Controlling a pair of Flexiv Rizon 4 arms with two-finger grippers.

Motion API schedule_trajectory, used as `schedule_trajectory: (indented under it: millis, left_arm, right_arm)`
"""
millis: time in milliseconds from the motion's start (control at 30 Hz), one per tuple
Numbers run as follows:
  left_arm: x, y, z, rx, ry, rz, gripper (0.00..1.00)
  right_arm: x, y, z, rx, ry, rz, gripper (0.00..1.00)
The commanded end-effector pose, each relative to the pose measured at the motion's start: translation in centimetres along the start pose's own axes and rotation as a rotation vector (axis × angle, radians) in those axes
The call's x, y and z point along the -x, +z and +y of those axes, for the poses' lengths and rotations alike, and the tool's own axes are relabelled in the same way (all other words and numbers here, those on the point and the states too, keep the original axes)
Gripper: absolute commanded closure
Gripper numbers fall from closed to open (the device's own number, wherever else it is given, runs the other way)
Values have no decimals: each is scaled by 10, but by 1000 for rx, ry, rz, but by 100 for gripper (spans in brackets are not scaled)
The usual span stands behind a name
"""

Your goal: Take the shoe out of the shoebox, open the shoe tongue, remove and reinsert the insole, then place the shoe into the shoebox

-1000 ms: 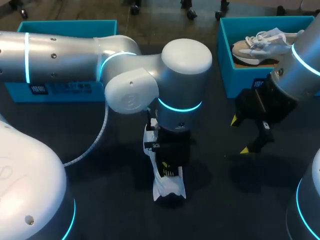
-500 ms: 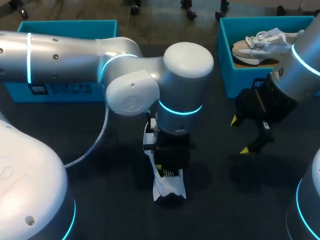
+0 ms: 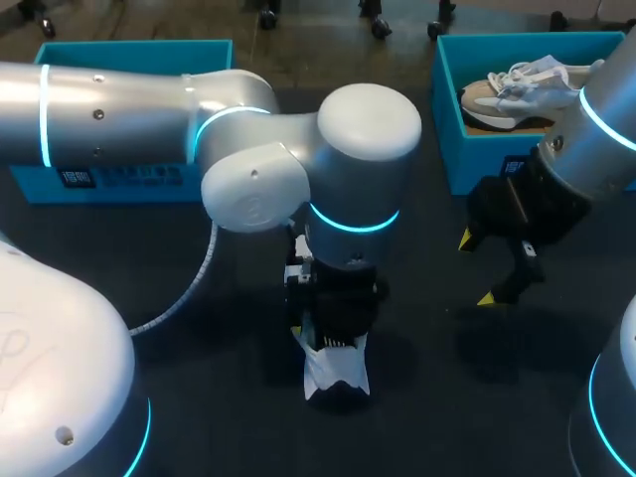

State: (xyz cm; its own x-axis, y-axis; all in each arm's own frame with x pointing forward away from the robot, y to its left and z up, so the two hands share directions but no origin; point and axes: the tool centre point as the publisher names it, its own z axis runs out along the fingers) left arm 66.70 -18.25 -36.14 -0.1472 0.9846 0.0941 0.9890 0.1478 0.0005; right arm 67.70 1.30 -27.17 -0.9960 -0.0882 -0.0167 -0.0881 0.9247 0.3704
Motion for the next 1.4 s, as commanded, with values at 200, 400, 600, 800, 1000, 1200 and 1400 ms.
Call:
schedule_trajectory:
  millis: [200, 400, 600, 800, 1000, 1200, 1400]
  left_arm:
    - [-9, 0, 19, -41, 9, -61, 0]
    - [-7, -7, 22, -35, 18, -70, 0]
    - [-6, -19, 30, -16, 7, -86, 0]
    - [-9, -28, 41, -6, 8, -115, 0]
    - [-12, -39, 55, 12, -18, -134, 0]
    - [-16, -54, 72, 40, -38, -133, 0]
    - [-22, -73, 93, 57, -56, -139, 0]
  right_arm:
    - [-1, 1, 0, -2, 0, -2, 0]
    - [-1, 1, 0, -2, 0, -2, 0]
    - [-1, 1, 0, -2, 0, -2, 0]
    - [-1, 1, 0, -2, 0, -2, 0]
    - [-1, 1, 0, -2, 0, -2, 0]
    - [-1, 1, 0, -2, 0, -2, 0]
    - [-1, 1, 0, -2, 0, -2, 0]
